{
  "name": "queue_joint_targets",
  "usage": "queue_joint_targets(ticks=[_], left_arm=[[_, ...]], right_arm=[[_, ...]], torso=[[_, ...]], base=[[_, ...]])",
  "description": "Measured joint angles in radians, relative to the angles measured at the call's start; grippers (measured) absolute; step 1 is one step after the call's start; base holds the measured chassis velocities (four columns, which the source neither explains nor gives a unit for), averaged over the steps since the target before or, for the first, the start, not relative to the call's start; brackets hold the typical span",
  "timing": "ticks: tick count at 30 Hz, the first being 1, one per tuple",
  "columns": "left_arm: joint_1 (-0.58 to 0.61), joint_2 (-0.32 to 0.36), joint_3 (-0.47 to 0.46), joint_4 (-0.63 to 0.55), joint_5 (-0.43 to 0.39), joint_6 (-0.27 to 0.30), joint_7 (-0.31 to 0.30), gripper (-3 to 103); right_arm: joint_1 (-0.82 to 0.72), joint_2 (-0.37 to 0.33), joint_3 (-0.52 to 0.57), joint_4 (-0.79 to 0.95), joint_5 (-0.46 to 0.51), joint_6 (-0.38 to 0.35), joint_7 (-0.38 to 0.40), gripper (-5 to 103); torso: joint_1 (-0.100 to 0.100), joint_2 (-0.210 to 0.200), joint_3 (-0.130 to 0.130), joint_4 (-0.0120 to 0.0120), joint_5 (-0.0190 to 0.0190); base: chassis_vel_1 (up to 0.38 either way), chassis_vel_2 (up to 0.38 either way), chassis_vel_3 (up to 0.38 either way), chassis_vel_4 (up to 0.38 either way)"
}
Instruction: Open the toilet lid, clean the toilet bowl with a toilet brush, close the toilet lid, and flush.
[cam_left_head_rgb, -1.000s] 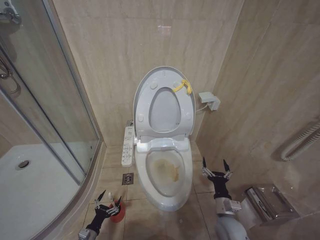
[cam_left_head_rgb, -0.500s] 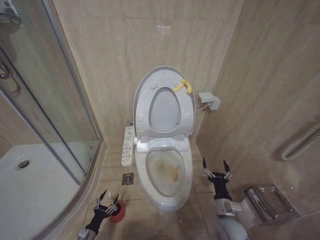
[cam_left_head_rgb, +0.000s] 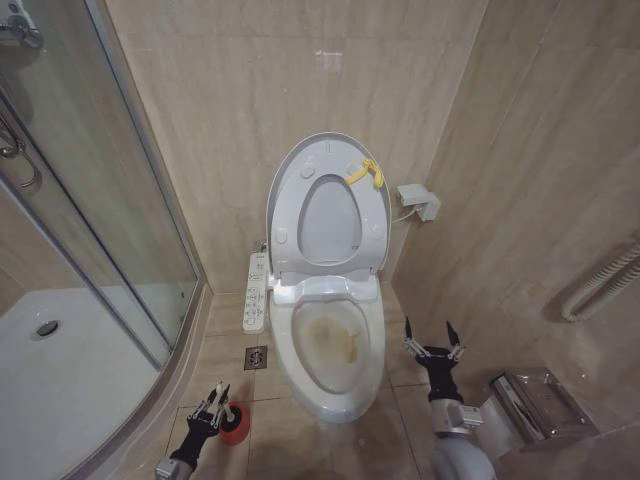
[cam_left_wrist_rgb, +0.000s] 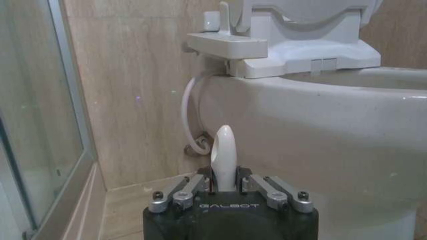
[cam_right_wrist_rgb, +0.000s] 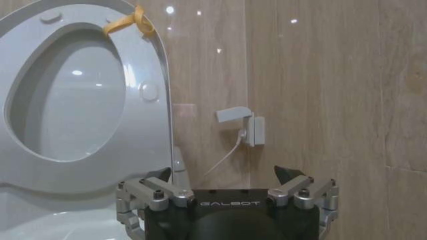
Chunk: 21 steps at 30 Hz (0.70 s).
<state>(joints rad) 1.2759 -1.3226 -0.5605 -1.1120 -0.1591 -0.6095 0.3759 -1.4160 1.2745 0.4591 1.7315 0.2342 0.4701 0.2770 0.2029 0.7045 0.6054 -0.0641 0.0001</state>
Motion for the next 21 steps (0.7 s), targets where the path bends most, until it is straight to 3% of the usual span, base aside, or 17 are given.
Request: queue_joint_targets(ticks=[6,11,15,17,21], left_arm=[[0.010,-0.008,-0.007,-0.009,-0.001,0.000,-0.001,21],[0.049,-0.004,-0.013,-0.090,-0.019,0.001,-0.013,21],[0.094,0.009,-0.022,-0.201,-0.038,0.012,-0.057,21],[0.139,0.014,-0.035,-0.320,-0.053,0.029,-0.112,21],[0.192,0.012,-0.048,-0.438,-0.058,0.052,-0.177,21]], right_arm=[[0.004,-0.002,-0.001,-0.002,0.000,0.000,0.000,100],[0.008,-0.001,-0.003,-0.003,0.000,0.000,0.000,100],[0.009,-0.001,-0.004,-0.003,0.000,0.001,-0.001,100],[0.008,-0.001,-0.004,-0.005,0.000,0.007,-0.002,100],[0.008,-0.001,-0.004,-0.006,0.000,0.011,-0.004,100]], torso=[[0.000,0.000,0.000,0.0000,-0.0001],[0.000,0.000,0.000,0.0000,-0.0003],[0.000,0.000,0.000,0.0001,-0.0002],[0.000,0.000,0.000,-0.0001,-0.0001],[0.000,0.000,0.000,0.0000,0.0000]], base=[[0.000,0.000,0.000,0.000],[0.000,0.000,0.000,0.000],[0.000,0.000,0.000,0.000],[0.000,0.000,0.000,0.000],[0.000,0.000,0.000,0.000]])
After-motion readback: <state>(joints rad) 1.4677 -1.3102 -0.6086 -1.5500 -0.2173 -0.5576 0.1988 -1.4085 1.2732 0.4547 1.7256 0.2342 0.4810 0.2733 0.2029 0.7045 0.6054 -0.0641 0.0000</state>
